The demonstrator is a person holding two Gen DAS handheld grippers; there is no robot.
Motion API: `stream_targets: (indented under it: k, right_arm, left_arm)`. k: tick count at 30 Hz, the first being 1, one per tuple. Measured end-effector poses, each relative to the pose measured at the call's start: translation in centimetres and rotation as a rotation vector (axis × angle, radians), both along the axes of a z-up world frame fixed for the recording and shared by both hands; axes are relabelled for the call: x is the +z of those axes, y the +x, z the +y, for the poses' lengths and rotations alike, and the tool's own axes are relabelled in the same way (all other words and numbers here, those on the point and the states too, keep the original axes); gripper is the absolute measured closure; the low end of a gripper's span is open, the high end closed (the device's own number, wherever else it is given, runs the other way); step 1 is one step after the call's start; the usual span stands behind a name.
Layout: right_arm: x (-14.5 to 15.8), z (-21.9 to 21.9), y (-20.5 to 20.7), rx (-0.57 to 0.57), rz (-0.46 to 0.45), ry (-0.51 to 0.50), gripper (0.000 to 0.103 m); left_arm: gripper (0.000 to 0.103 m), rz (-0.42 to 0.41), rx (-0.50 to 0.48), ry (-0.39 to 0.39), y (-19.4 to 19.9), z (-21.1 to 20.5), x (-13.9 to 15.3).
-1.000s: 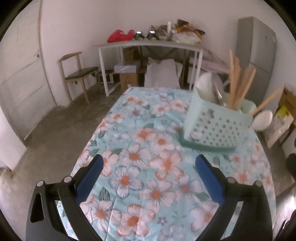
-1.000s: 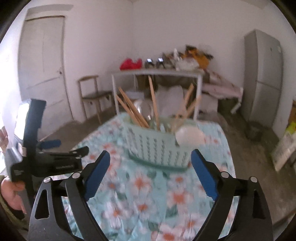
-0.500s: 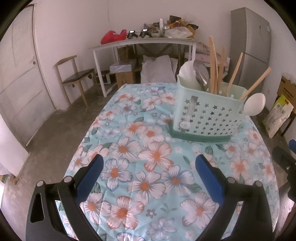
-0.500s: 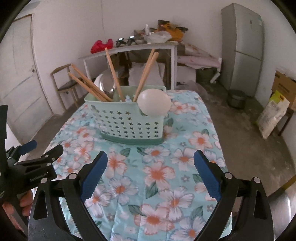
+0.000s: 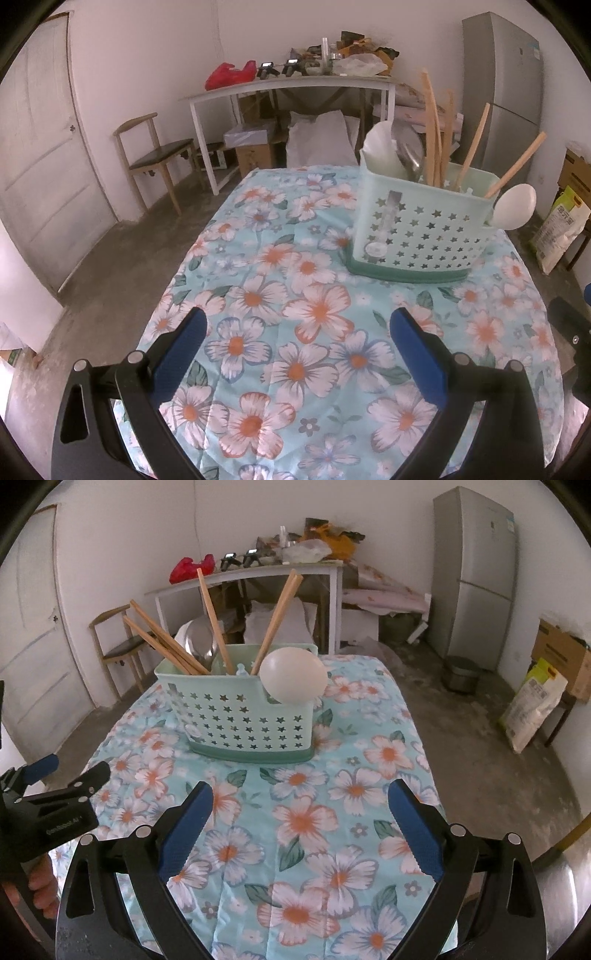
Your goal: Organize utensils
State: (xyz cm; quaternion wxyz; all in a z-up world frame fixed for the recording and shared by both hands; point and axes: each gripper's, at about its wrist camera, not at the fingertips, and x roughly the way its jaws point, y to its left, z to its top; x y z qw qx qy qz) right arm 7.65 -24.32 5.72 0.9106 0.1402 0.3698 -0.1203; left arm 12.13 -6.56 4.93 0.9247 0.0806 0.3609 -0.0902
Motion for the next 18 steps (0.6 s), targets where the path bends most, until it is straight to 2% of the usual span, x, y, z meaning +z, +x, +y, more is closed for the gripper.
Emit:
stream_targets:
  k: [18]
  right_arm:
    - [0.0,-1.0,0.1,-0.06,0.017,-0.016,0.011]
  left_arm:
    - [0.006,0.002,0.123,0.008,0.8,3.3,0.2]
